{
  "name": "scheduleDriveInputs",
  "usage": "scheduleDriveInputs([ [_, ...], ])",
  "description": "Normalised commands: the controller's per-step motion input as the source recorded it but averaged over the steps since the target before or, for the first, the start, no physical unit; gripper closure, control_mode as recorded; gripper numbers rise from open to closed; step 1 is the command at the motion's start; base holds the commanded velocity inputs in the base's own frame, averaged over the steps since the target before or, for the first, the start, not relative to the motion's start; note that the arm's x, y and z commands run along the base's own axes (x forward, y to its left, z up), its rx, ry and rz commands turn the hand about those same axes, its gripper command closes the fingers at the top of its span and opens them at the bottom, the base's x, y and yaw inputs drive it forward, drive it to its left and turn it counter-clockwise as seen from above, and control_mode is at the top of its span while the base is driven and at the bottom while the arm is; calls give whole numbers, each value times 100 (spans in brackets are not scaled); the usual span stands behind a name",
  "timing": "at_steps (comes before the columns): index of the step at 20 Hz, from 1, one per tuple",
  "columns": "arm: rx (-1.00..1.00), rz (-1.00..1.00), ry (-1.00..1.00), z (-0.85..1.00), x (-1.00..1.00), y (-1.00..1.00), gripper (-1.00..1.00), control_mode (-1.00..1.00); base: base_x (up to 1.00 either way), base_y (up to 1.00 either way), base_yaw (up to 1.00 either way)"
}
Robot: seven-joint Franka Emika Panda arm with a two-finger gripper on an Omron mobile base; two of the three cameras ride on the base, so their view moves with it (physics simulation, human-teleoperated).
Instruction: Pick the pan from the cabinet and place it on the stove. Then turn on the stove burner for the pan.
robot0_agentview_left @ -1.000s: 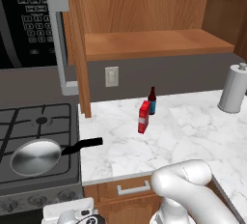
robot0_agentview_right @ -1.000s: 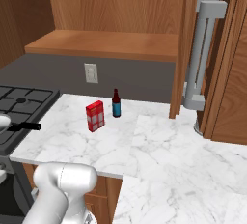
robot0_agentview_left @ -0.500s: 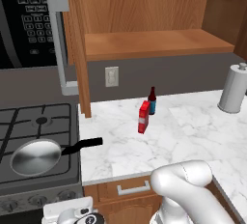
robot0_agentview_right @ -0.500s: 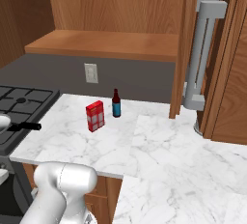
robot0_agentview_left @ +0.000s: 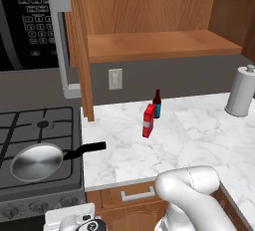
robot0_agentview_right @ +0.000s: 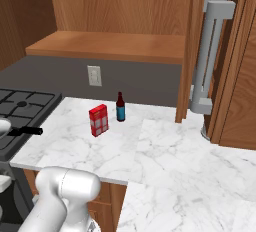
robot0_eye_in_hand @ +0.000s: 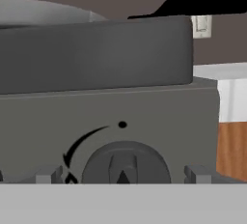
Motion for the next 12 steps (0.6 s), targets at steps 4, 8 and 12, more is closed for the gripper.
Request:
scheduleDriveInputs([
  [4,0,0,0,-14,8,0,-100,-100,0,0,0],
  [8,0,0,0,-8,5,0,-100,-100,0,0,0],
  [12,0,0,0,0,5,3,-100,-100,0,0,0],
])
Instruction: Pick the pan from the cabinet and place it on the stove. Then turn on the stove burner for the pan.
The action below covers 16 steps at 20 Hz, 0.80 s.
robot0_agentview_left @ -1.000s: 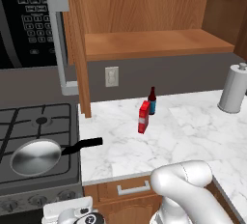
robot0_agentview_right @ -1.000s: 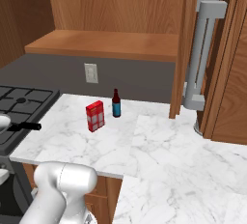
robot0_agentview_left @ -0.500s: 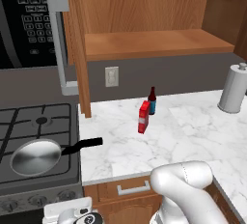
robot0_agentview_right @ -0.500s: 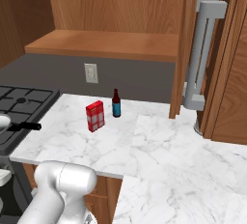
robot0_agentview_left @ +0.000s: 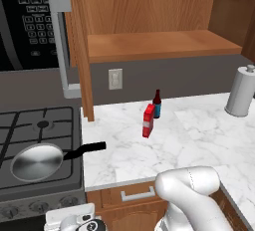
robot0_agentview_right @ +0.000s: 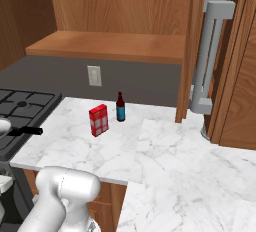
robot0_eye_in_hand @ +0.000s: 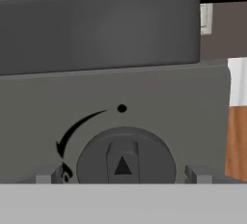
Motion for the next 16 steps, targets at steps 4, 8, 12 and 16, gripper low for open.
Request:
scheduleDriveInputs([
  [4,0,0,0,0,2,8,100,-100,0,0,0],
  [8,0,0,0,0,8,15,100,-100,0,0,0],
  [12,0,0,0,0,6,10,100,-100,0,0,0],
  [16,0,0,0,0,6,9,100,-100,0,0,0],
])
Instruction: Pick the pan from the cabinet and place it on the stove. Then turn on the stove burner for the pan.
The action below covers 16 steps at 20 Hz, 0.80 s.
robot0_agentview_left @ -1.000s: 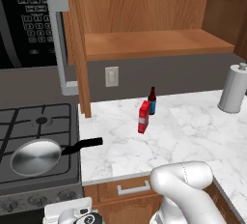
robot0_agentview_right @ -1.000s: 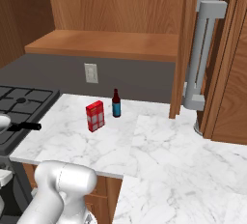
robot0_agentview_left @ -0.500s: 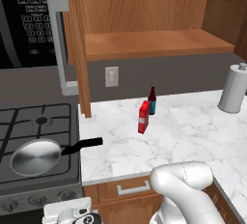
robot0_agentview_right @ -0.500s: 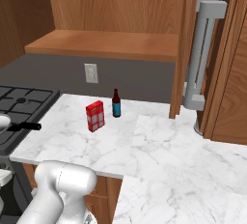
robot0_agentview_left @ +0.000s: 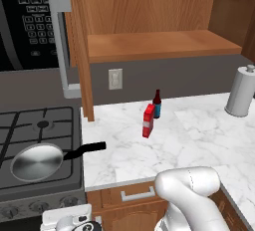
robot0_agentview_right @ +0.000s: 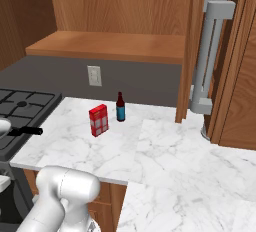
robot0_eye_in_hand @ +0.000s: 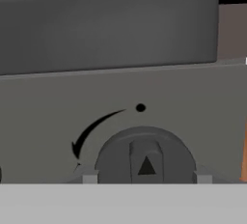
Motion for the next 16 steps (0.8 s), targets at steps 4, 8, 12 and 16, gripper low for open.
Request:
scheduleDriveInputs([
  [4,-4,2,0,0,1,3,100,-100,0,0,0],
  [8,-19,2,0,0,0,0,100,-100,0,0,0],
  [12,-29,2,0,1,-1,0,100,-100,0,0,0],
  [16,-33,1,0,6,-6,0,100,-100,0,0,0],
])
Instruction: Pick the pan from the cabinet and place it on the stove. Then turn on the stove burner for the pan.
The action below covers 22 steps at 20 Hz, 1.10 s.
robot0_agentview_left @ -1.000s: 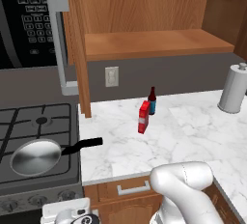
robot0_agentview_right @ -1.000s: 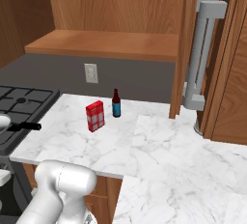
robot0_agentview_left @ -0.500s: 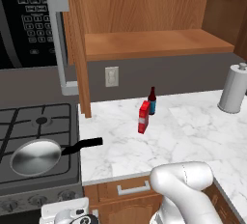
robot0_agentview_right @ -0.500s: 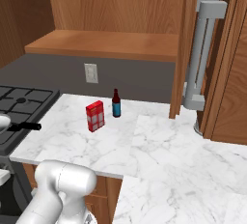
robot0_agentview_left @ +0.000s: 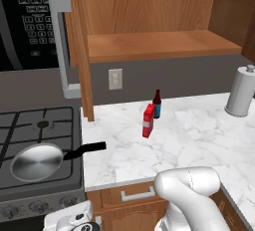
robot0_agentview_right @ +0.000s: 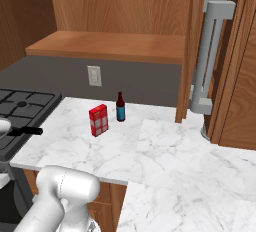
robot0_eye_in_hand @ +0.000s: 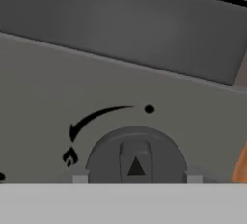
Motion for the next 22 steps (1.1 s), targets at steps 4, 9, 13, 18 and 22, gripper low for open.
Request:
scheduleDriveInputs([
  [4,-34,0,0,6,-12,0,100,-100,0,0,0],
  [9,-34,0,0,5,-17,0,100,-100,0,0,0],
  [13,-34,0,0,2,-20,0,100,-100,0,0,0],
  [18,-33,0,0,0,-22,0,100,-100,0,0,0],
  [22,-32,0,0,0,-18,0,100,-100,0,0,0],
])
